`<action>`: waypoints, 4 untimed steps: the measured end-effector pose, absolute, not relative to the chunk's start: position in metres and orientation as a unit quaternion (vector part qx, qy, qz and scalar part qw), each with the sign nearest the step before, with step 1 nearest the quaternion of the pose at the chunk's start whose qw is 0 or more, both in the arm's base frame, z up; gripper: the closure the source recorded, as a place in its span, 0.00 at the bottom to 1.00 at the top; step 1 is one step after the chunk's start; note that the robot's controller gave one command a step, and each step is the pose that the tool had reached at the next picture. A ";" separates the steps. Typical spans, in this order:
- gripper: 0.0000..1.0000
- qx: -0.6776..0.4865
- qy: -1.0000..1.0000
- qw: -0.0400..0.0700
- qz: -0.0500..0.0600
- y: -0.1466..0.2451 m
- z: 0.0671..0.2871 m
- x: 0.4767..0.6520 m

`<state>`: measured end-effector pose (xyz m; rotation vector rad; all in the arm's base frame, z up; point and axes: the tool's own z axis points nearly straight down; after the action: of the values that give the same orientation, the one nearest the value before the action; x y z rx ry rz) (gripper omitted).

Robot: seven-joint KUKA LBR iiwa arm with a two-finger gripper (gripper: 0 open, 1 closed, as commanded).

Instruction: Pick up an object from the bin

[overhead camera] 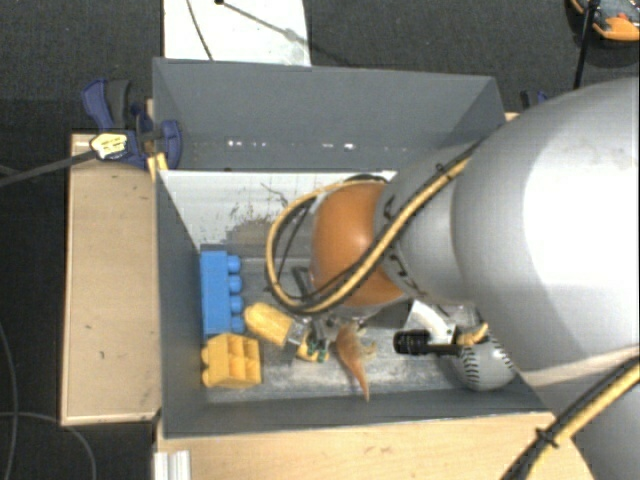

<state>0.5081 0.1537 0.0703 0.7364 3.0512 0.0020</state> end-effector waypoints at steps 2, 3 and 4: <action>1.00 0.235 0.972 -0.001 -0.001 0.153 0.075 0.507; 1.00 0.235 0.972 -0.003 -0.002 0.153 0.094 0.505; 1.00 0.234 0.972 -0.001 0.000 0.154 0.113 0.507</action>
Offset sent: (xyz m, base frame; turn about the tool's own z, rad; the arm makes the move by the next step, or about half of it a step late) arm 0.0002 -0.0001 0.0651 0.0000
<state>0.5072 0.1535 0.1129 0.7355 3.0557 -0.0005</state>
